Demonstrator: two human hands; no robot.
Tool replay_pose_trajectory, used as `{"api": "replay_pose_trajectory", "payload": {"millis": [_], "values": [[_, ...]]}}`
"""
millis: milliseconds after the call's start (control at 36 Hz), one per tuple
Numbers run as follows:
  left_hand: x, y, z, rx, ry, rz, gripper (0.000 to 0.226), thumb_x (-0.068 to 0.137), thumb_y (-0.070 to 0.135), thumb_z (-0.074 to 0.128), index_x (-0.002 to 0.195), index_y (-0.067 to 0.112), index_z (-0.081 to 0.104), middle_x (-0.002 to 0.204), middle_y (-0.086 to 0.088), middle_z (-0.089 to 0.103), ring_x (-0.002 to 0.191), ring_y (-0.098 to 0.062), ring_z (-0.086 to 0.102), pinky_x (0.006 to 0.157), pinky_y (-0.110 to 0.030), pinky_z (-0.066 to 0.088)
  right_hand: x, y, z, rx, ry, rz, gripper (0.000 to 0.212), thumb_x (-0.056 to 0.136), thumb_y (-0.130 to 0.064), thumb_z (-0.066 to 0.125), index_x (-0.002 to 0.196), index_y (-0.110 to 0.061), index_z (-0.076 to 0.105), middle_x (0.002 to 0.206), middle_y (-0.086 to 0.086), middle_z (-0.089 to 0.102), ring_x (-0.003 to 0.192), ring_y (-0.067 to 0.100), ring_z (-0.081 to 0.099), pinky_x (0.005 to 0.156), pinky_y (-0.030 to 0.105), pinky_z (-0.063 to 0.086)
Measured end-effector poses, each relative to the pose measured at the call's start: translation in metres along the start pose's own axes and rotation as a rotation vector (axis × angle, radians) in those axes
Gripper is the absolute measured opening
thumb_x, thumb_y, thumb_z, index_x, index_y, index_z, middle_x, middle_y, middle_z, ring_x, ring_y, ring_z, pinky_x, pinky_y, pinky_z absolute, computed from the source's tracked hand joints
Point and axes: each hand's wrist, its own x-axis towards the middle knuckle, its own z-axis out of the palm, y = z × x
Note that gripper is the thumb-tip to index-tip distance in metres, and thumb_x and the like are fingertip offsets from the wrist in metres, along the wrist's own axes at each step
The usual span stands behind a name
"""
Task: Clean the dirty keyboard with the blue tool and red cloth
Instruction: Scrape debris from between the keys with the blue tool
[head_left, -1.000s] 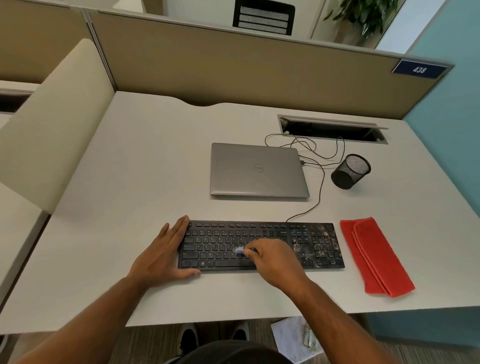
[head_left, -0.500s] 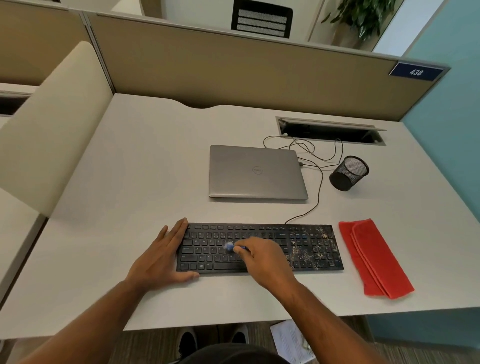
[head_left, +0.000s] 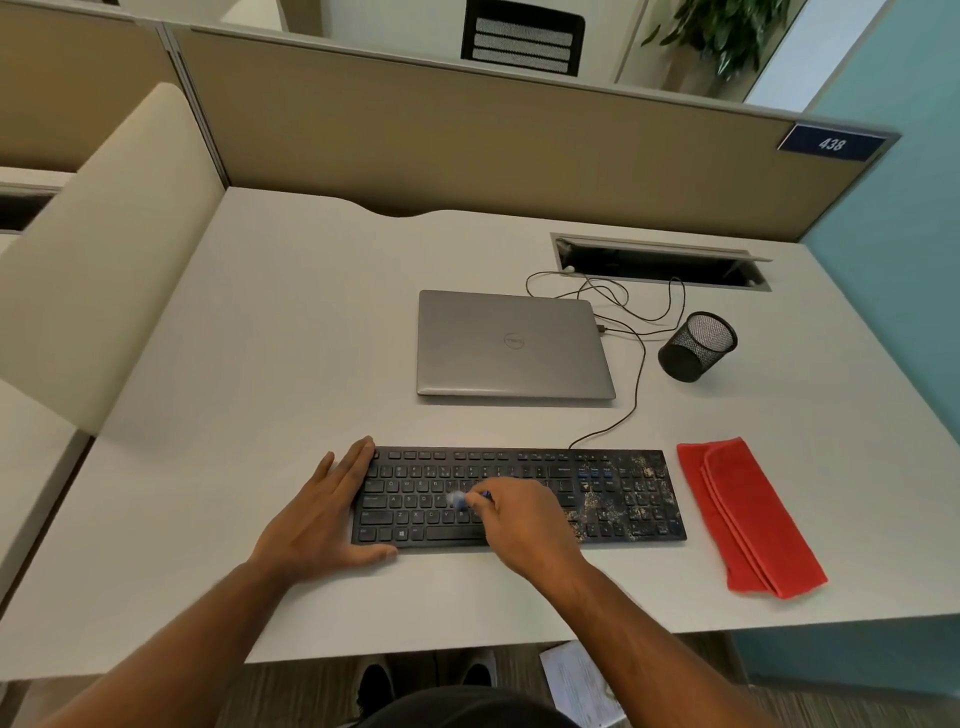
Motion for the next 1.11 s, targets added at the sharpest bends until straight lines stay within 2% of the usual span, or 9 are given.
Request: {"api": "replay_pose_trajectory", "payload": {"millis": [139, 278, 417, 528, 583, 694, 833, 972, 1111], "values": [[0.001, -0.002, 0.000, 0.016, -0.008, 0.001, 0.137, 0.070, 0.094, 0.058, 0.160, 0.027, -0.021, 0.168, 0.014, -0.020, 0.148, 0.002, -0.021, 0.120, -0.016, -0.020, -0.003, 0.005, -0.004, -0.013, -0.009, -0.013, 0.030, 0.104, -0.042, 0.047, 0.108, -0.028, 0.074, 0.086, -0.012, 0.068, 0.072, 0.005, 0.057, 0.066, 0.020, 0.041], [0.001, -0.004, 0.001, 0.024, -0.015, -0.001, 0.138, 0.070, 0.096, 0.055, 0.160, 0.028, -0.023, 0.168, 0.016, -0.021, 0.152, 0.000, -0.021, 0.125, -0.023, -0.015, -0.005, 0.023, -0.013, -0.139, -0.026, 0.038, 0.030, 0.104, -0.043, 0.047, 0.110, -0.028, 0.072, 0.090, -0.008, 0.071, 0.080, 0.010, 0.063, 0.076, 0.032, 0.054], [0.001, -0.002, 0.000, 0.027, -0.004, 0.024, 0.137, 0.072, 0.091, 0.060, 0.160, 0.024, -0.020, 0.168, 0.013, -0.020, 0.137, 0.017, -0.038, 0.119, -0.016, -0.022, -0.005, 0.034, -0.032, -0.164, 0.007, 0.098, 0.026, 0.104, -0.040, 0.047, 0.105, -0.032, 0.071, 0.084, -0.012, 0.069, 0.071, 0.005, 0.060, 0.070, 0.025, 0.051], [0.001, -0.001, 0.000, 0.026, -0.023, -0.005, 0.137, 0.070, 0.093, 0.059, 0.158, 0.030, -0.025, 0.166, 0.017, -0.023, 0.144, 0.007, -0.032, 0.117, -0.015, -0.022, -0.002, 0.035, -0.033, -0.061, 0.072, 0.130, 0.026, 0.104, -0.040, 0.046, 0.103, -0.033, 0.071, 0.080, -0.009, 0.068, 0.070, 0.009, 0.061, 0.070, 0.031, 0.054], [0.000, -0.002, 0.000, 0.016, -0.028, -0.018, 0.137, 0.070, 0.094, 0.059, 0.158, 0.032, -0.026, 0.166, 0.019, -0.024, 0.148, -0.002, -0.024, 0.117, -0.016, -0.021, -0.002, 0.035, -0.027, -0.052, 0.068, 0.128, 0.026, 0.104, -0.041, 0.047, 0.104, -0.032, 0.072, 0.078, -0.010, 0.067, 0.068, 0.007, 0.060, 0.066, 0.027, 0.050], [0.001, -0.001, 0.000, 0.017, -0.013, 0.010, 0.137, 0.070, 0.093, 0.058, 0.159, 0.028, -0.023, 0.167, 0.015, -0.020, 0.140, 0.013, -0.033, 0.118, -0.015, -0.021, -0.009, 0.037, -0.017, -0.110, 0.026, 0.120, 0.029, 0.105, -0.042, 0.045, 0.101, -0.028, 0.071, 0.074, -0.010, 0.064, 0.064, 0.006, 0.055, 0.058, 0.023, 0.038], [0.001, -0.001, 0.000, 0.014, 0.005, 0.033, 0.136, 0.072, 0.090, 0.062, 0.162, 0.023, -0.016, 0.168, 0.012, -0.015, 0.136, 0.020, -0.036, 0.117, -0.013, -0.022, -0.009, 0.040, -0.026, -0.012, 0.072, 0.154, 0.026, 0.104, -0.038, 0.049, 0.097, -0.028, 0.073, 0.077, -0.011, 0.068, 0.068, 0.006, 0.061, 0.064, 0.025, 0.050], [0.001, -0.004, 0.002, 0.008, 0.000, 0.029, 0.137, 0.070, 0.096, 0.055, 0.161, 0.026, -0.019, 0.171, 0.011, -0.015, 0.148, 0.008, -0.023, 0.124, -0.022, -0.015, -0.010, 0.043, -0.024, -0.027, 0.069, 0.166, 0.026, 0.104, -0.038, 0.048, 0.099, -0.028, 0.072, 0.077, -0.008, 0.067, 0.065, 0.006, 0.058, 0.056, 0.020, 0.039], [0.000, -0.004, 0.003, -0.008, -0.001, 0.011, 0.137, 0.068, 0.097, 0.054, 0.160, 0.029, -0.021, 0.169, 0.015, -0.018, 0.151, 0.001, -0.022, 0.122, -0.020, -0.017, -0.014, 0.044, -0.023, -0.091, 0.032, 0.131, 0.027, 0.104, -0.037, 0.048, 0.097, -0.026, 0.072, 0.075, -0.013, 0.063, 0.060, 0.003, 0.052, 0.053, 0.016, 0.032]]}}
